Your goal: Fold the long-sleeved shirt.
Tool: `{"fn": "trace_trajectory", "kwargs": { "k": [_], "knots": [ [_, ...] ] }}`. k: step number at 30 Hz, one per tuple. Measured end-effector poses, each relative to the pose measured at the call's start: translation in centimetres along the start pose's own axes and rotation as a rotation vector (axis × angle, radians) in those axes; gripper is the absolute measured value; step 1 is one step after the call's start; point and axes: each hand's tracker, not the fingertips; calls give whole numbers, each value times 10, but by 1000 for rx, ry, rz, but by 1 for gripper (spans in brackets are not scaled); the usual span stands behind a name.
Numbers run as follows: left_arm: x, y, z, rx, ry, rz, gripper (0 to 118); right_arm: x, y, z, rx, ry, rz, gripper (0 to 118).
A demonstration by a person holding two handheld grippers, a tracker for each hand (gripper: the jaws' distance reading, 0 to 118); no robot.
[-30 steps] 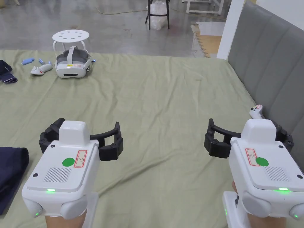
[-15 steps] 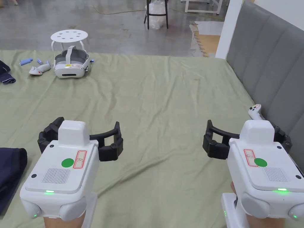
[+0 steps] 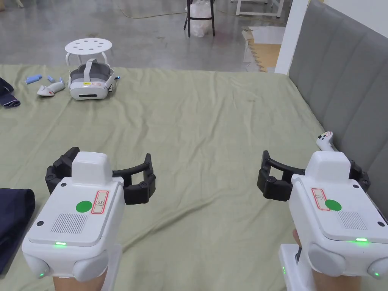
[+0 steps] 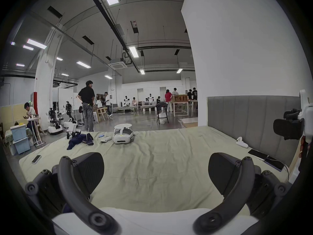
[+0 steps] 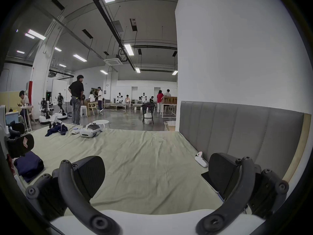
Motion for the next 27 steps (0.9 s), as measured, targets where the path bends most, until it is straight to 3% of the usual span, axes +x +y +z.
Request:
{"fn": "trace_trajectory", "kwargs": {
  "k": [21, 27],
  "knots": [
    [-3, -2, -2, -4, -25, 16, 111, -9, -1, -6, -22, -1, 33, 118],
    [-7, 0, -2, -2, -28, 23, 111, -11, 5, -10, -79, -31, -43, 118]
  ]
}}
